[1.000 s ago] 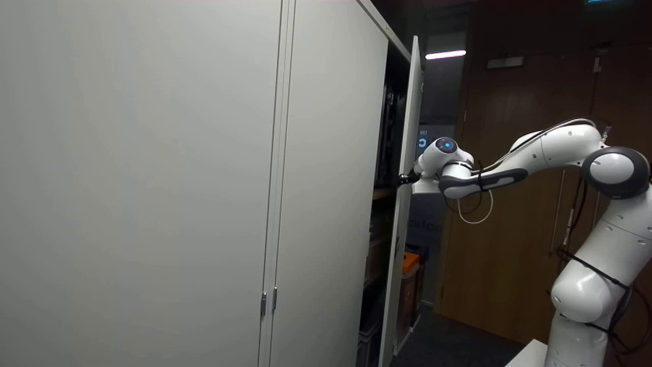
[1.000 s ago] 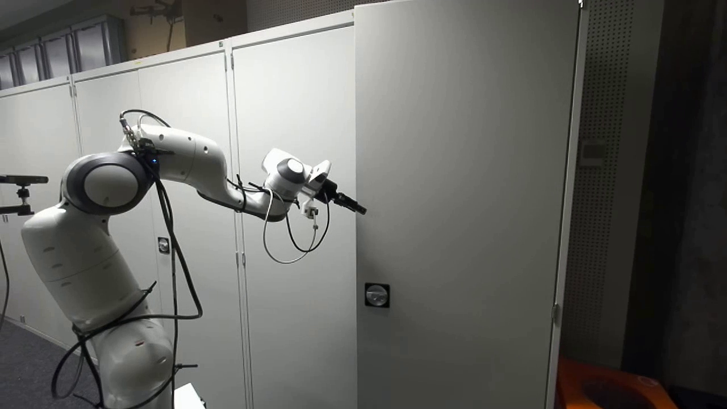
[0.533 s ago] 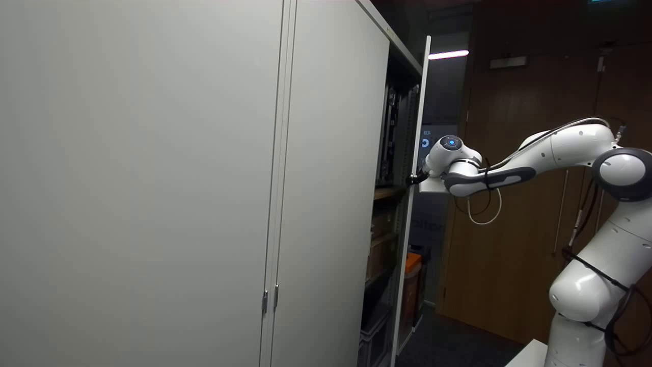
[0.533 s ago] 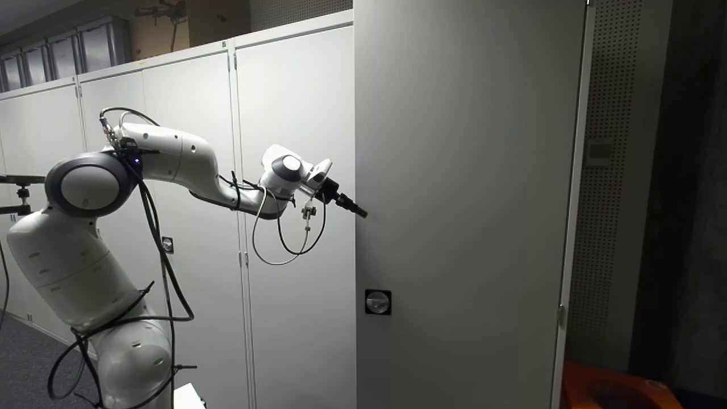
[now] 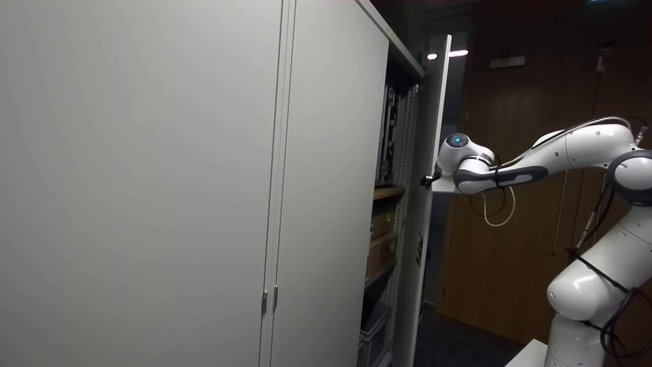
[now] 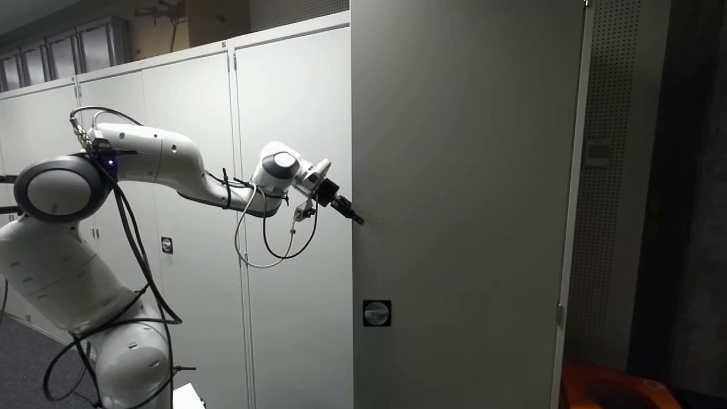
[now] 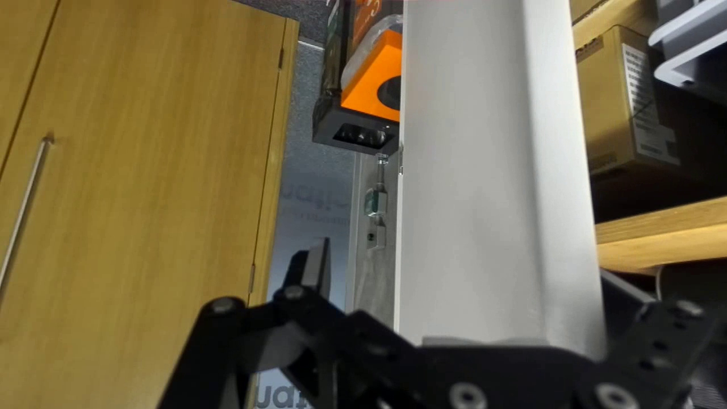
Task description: Open the door on the right
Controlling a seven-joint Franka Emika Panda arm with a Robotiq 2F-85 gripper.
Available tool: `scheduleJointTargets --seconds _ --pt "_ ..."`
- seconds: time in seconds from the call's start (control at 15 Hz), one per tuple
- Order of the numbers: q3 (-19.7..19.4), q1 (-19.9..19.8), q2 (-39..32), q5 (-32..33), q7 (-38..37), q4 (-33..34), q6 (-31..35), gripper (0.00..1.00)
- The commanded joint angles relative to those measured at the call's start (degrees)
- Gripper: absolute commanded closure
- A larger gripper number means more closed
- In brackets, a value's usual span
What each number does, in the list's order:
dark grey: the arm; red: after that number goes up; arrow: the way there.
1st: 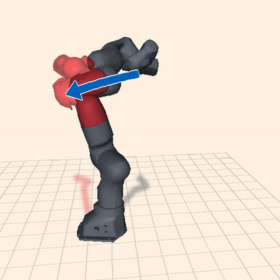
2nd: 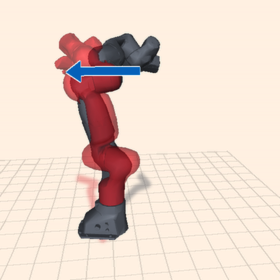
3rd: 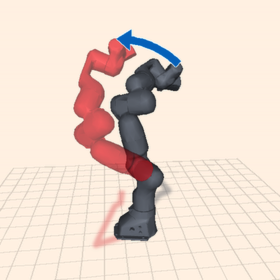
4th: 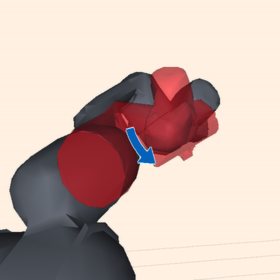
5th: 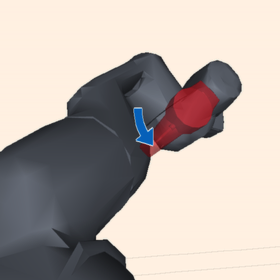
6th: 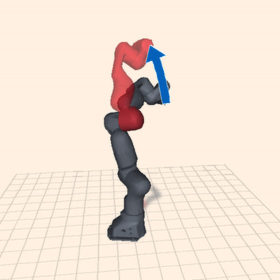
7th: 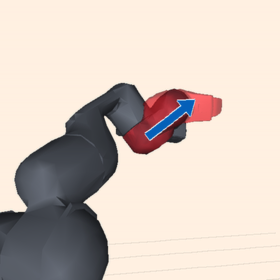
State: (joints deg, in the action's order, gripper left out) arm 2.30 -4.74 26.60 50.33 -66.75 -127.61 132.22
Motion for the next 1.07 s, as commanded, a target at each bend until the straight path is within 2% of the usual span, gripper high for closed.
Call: scheduleJointTargets --seconds 0.0,0.53,1.0 --pt "-0.8 -2.6 3.3 -1.6 -0.4 -1.9 -3.9 0.0" --pt "-1.7 -5.4 8.2 -5.7 -0.7 -3.8 -10.3 0.0" --pt "-3.3 -8.2 10.7 -8.2 -0.8 -4.7 -13.0 0.0"
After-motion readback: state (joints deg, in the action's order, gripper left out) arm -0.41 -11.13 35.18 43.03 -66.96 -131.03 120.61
